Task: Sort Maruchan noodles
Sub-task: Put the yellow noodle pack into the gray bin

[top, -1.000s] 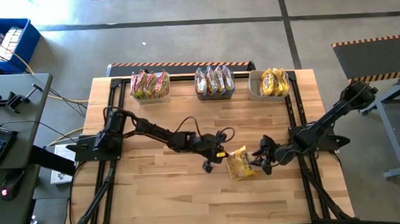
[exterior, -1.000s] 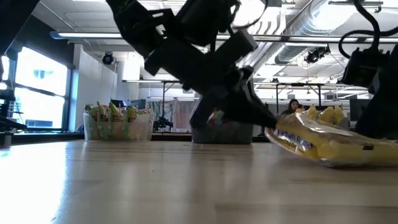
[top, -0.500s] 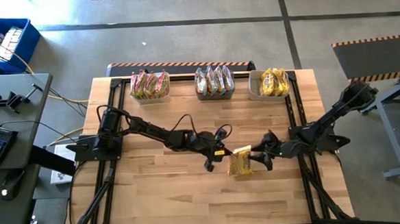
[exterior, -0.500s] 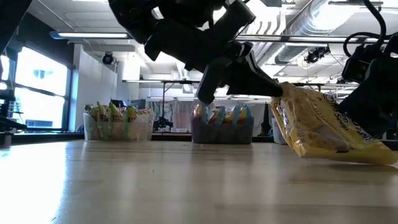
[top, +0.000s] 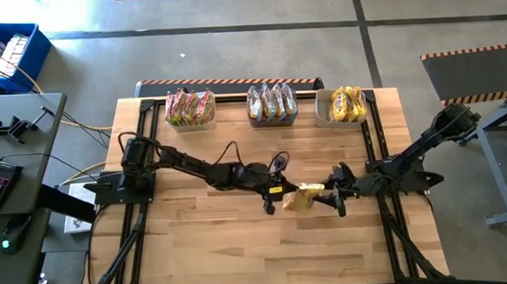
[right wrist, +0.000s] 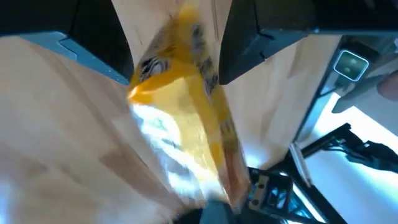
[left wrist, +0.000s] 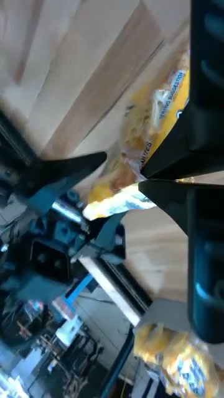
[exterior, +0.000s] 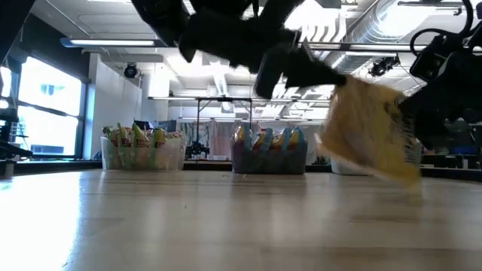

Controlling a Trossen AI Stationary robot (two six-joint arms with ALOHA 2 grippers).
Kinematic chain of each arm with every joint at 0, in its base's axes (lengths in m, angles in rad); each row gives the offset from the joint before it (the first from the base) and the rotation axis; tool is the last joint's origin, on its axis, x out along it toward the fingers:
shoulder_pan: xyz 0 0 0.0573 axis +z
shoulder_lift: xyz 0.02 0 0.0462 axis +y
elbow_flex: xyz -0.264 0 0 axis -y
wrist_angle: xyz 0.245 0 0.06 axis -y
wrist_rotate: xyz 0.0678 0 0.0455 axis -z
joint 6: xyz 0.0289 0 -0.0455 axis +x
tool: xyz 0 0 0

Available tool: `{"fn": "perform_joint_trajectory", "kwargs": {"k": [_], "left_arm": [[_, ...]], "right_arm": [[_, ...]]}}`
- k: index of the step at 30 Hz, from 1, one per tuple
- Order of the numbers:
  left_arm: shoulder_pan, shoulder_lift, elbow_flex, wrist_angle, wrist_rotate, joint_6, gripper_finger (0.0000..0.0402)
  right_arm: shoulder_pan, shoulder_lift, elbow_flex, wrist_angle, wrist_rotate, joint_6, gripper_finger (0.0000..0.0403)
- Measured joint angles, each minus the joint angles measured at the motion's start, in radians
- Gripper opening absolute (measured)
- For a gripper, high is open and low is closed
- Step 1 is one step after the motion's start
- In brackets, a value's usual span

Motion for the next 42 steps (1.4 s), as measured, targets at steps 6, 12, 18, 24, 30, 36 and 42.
{"fn": "perform_joint_trajectory", "kwargs": {"k": [6, 12, 18, 24, 30, 36, 42], "left_arm": [[0.015, -0.062, 0.002, 0.061, -0.008, -0.021, 0.0000], [0.037, -0.121, 0.001, 0.107, -0.011, -0.046, 0.0000], [0.056, -0.159, 0.001, 0.184, -0.067, -0.052, 0.0000], [0.066, -0.184, 0.001, 0.193, -0.069, -0.053, 0.0000], [0.070, -0.197, 0.001, 0.196, -0.096, -0.052, 0.0000], [0.081, -0.242, 0.001, 0.118, -0.005, -0.094, 0.0002], [0.108, -0.341, 0.000, -0.048, 0.013, -0.104, 0.0022]], "right_arm": [[-0.013, 0.000, 0.002, 0.130, 0.000, -0.166, 0.0227], [-0.063, -0.002, 0.029, 0.304, 0.013, -0.422, 0.0227], [-0.117, -0.002, 0.080, 0.382, -0.026, -0.552, 0.0227], [-0.154, -0.002, 0.124, 0.388, -0.036, -0.588, 0.0225], [-0.167, -0.002, 0.151, 0.408, -0.056, -0.636, 0.0190], [-0.168, -0.002, 0.151, 0.419, -0.042, -0.642, 0.0119], [-0.167, -0.002, 0.153, 0.424, -0.048, -0.651, 0.0081]]}}
